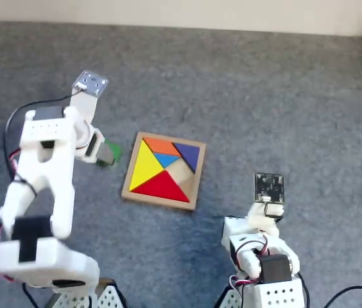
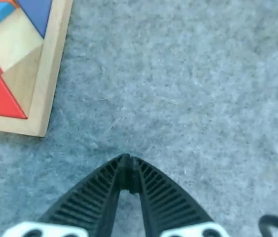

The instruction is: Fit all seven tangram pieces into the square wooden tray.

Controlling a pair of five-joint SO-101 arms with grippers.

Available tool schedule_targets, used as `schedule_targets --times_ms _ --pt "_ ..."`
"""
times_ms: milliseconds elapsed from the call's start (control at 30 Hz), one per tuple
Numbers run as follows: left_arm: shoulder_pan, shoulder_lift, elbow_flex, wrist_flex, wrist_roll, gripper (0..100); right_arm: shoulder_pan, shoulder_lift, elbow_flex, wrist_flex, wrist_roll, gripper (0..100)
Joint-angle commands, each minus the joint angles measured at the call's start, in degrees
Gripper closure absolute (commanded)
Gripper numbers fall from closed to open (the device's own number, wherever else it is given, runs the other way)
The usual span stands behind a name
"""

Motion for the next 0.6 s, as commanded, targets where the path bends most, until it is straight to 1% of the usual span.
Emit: schedule_targets --times_ms 0,167,367,433,500,567 --pt "2.15 5.23 -6.73 -2.02 2.20 69 0.84 -0.84 8.22 -0.84 -0.70 99.5" --pt "4.97 13.23 -11.91 -2.02 2.29 69 0.84 -0.84 8.22 -0.84 -0.70 99.5" --pt "5.58 21.05 -16.84 -2.02 2.29 70 0.84 -0.84 8.22 -0.84 -0.70 99.5" --pt "5.49 22.29 -17.71 -1.76 2.20 75 0.84 -0.84 8.22 -0.84 -0.70 99.5" --pt "5.49 22.46 -18.42 0.09 1.93 81 0.84 -0.84 8.22 -0.84 -0.70 99.5" --pt "5.85 22.55 -18.95 2.20 1.93 85 0.84 -0.84 8.22 -0.84 -0.70 99.5"
